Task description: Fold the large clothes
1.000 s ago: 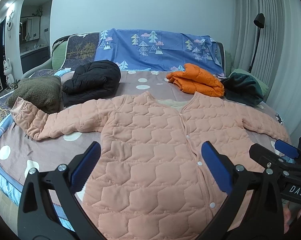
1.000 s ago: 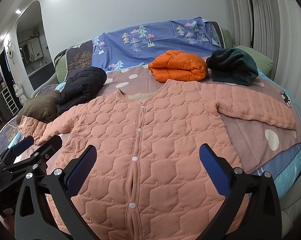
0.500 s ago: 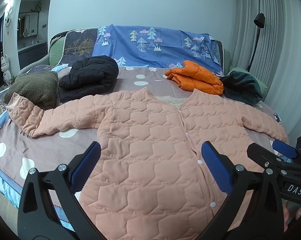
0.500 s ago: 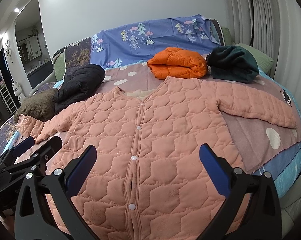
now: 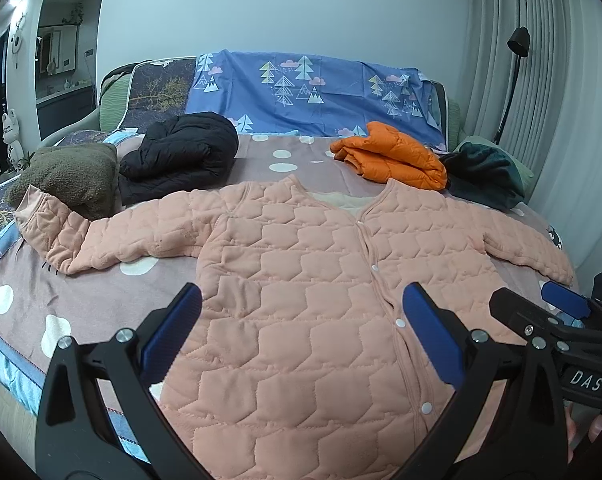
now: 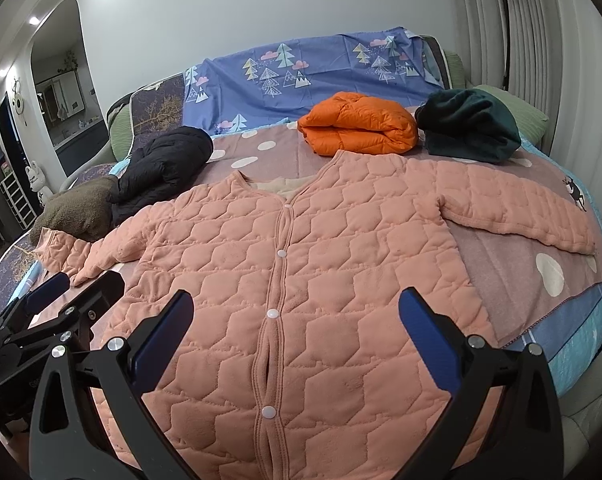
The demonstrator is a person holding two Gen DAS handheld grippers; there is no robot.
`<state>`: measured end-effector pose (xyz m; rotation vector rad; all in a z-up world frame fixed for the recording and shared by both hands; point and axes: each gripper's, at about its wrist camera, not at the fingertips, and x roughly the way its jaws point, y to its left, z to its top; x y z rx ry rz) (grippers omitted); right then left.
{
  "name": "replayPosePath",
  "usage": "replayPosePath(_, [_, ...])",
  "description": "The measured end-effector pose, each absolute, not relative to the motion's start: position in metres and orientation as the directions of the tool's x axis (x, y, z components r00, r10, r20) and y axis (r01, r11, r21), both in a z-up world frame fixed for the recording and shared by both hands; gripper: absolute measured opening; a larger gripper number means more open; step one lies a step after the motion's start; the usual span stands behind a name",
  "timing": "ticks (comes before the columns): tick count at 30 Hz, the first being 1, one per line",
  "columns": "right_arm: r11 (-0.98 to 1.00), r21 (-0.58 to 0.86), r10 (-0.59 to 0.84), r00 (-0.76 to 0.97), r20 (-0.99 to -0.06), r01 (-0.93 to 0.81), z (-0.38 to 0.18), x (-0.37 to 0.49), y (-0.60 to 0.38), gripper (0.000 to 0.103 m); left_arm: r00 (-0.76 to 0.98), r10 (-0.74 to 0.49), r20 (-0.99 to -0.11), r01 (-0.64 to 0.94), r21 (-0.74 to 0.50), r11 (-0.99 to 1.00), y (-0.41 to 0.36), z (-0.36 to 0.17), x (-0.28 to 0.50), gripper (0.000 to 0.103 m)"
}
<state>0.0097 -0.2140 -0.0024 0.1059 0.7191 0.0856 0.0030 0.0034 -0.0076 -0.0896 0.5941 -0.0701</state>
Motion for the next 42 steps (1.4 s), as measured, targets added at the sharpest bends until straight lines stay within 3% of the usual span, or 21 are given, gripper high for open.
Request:
replayPosePath(27, [0.991,0.127,0.112,0.754,-0.647,-0.039,-0.001,0.008,-0.215,0.102,0.836,-0.051,-0.546,-0.018,-0.121,0.992,0.035,-0.012,0.007,0.101])
replayPosePath(30, [0.991,0.131,0.117,0.752,-0.648,-0.042,-0.004,0.011,-0.217,0.102,0.854,-0.035,-0.519,-0.045,-0.141,0.989,0.071,-0.014,0.015,0.101])
replayPosePath(35, [0.99,0.132,0.126,0.751,-0.648,-0.052,-0.009,0.016,-0.217,0.102,0.854,0.135,-0.502,-0.245,-0.16,0.956,0.182,-0.026,0.033,0.101])
replayPosePath(42, [0.988,0.143,0.137,0.738,-0.661,-0.056,-0.018,0.025,-0.215,0.102,0.816,0.23,-0.53,-0.447,-0.328,0.832,0.341,-0.045,0.038,0.099])
